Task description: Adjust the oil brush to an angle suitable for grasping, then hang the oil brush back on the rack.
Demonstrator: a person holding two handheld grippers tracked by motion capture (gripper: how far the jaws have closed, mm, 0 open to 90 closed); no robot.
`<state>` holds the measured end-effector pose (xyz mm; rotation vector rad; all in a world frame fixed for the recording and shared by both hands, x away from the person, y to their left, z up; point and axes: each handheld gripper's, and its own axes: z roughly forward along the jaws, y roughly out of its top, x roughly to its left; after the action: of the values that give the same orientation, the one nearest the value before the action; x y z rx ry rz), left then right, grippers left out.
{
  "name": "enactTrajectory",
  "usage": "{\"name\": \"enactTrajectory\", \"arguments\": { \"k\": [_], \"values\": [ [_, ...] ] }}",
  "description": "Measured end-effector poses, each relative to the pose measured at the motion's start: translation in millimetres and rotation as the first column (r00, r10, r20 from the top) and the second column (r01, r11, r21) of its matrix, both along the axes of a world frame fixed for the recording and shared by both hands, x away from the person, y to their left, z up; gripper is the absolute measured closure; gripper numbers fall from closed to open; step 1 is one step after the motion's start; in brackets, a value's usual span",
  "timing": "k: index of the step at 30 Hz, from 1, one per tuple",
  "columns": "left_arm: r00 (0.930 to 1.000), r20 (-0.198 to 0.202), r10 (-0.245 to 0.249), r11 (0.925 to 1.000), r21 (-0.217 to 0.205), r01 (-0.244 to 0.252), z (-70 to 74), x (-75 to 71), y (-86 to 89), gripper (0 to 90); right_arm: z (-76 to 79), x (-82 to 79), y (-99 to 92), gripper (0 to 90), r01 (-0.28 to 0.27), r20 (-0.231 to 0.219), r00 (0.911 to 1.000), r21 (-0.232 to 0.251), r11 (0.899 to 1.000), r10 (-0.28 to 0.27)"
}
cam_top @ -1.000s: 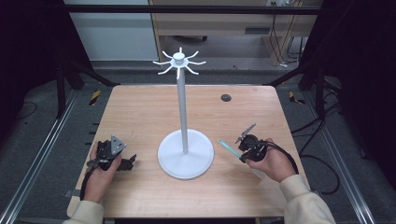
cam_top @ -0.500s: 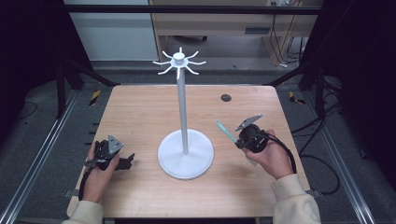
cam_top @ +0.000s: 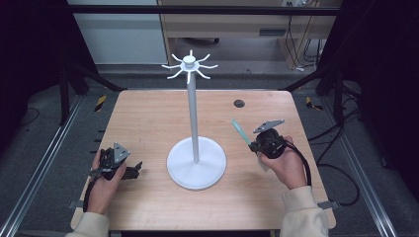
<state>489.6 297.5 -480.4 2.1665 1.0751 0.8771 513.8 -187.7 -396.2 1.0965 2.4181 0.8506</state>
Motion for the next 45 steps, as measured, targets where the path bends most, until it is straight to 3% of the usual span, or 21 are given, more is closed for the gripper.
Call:
{"name": "enactTrajectory", "arguments": {
  "k": [5,13,27,33,37,45],
  "values": [
    [1.0,0.0,-0.003,1.0,0.006,0.003,-0.4,0.2,-1.6,2.9,-1.1,-1.8,0.1,82.3,0.004,0.01,0.9999,0.025,1.0,-0.004],
    [1.0,0.004,-0.002,1.0,0.0,0.002,-0.2,0.3,-1.7,2.9,10.9,-12.6,0.0,82.3,0.011,0.089,0.9957,0.137,0.991,-0.024],
    [1.0,0.006,-0.005,1.0,-0.001,0.005,0.3,0.2,-1.4,2.9,48.0,-32.2,12.9,82.2,-0.027,0.247,0.9683,0.252,0.967,-0.038],
    [1.0,0.004,-0.009,1.0,0.001,0.009,0.1,0.4,-1.8,2.9,63.1,-40.2,15.9,82.2,-0.06,0.288,0.9572,0.295,0.954,-0.029],
    [1.0,0.003,-0.009,1.0,0.001,0.009,0.2,0.2,-1.9,2.9,69.5,-44.6,16.6,82.3,-0.067,0.307,0.9512,0.298,0.952,-0.029],
    [1.0,0.002,-0.01,1.0,0.002,0.01,0.0,0.3,-2.2,2.9,83.6,-53.1,17.4,82.2,-0.091,0.338,0.9407,0.33,0.94,-0.028]
  ]
}}
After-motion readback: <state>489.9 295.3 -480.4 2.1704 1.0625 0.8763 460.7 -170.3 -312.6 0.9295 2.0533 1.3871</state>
